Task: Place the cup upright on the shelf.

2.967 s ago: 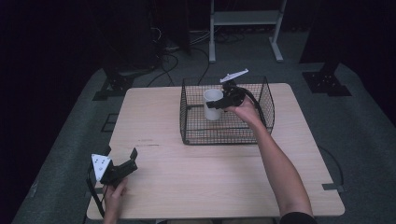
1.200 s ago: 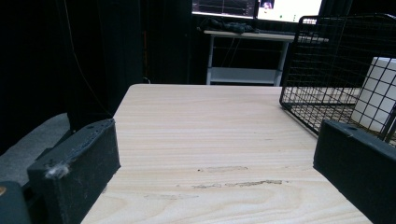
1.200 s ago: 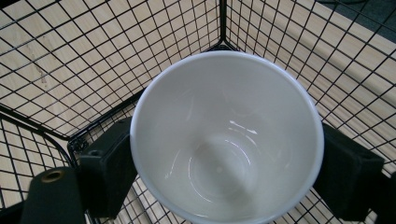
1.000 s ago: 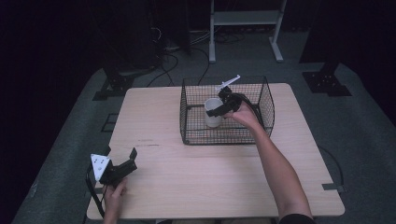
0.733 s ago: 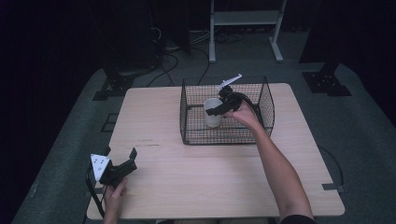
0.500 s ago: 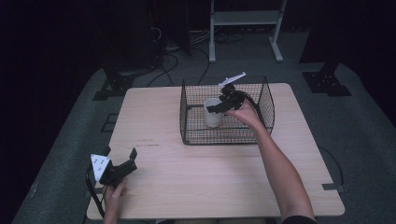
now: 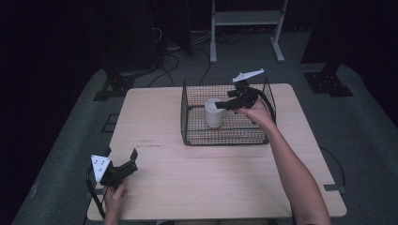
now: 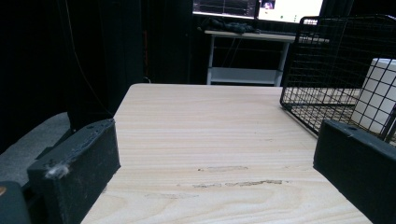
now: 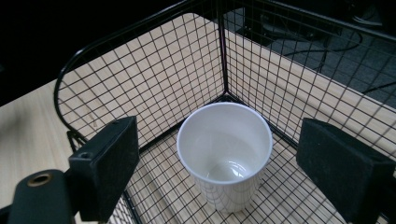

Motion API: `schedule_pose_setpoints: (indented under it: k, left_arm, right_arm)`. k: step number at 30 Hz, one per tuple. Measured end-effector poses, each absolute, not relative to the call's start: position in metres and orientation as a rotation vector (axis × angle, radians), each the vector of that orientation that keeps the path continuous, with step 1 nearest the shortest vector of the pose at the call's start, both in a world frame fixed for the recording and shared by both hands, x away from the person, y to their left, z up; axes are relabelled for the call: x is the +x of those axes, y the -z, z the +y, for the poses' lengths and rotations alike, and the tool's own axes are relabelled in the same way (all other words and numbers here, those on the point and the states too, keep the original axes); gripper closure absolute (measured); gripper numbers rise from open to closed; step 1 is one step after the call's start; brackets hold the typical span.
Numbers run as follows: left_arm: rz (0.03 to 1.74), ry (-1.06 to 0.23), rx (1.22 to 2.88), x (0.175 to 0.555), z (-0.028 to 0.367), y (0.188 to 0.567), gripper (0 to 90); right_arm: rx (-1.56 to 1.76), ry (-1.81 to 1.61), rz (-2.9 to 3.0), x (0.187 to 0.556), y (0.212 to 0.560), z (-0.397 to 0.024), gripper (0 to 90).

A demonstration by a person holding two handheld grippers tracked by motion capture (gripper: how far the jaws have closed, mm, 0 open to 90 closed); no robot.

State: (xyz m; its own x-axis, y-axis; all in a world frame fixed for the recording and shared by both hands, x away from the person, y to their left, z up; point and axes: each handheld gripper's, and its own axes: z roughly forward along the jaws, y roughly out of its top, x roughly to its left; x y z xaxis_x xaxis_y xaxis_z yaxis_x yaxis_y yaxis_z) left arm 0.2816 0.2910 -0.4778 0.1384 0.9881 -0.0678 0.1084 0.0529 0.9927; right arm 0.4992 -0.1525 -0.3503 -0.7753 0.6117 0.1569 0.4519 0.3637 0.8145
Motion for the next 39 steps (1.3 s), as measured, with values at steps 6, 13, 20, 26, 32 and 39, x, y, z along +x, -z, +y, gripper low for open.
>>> schedule_pose_setpoints:
  k: [6,13,20,26,32,39]
  left_arm:
    - [1.207,-1.006,1.302,0.282,0.291,0.478,0.0]
    - [1.206,-1.006,1.303,0.282,0.291,0.478,0.0]
    - [1.206,-1.007,1.303,0.282,0.291,0.478,0.0]
    - [1.206,-1.008,1.304,0.282,0.291,0.478,0.0]
    - [1.206,-1.008,1.304,0.282,0.291,0.478,0.0]
    - [1.204,-1.012,1.305,0.282,0.290,0.478,0.0]
  right_arm:
    - [0.962,-1.372,2.445,0.490,0.349,-0.163,12.6]
    - [0.936,-1.361,2.451,0.479,0.348,-0.170,12.7]
    - [0.910,-1.379,2.449,0.468,0.342,-0.178,12.7]
    - [0.892,-1.365,2.457,0.459,0.338,-0.185,12.8]
    - [0.873,-1.384,2.448,0.448,0.337,-0.193,13.0]
    - [0.871,-1.384,2.449,0.437,0.341,-0.203,13.0]
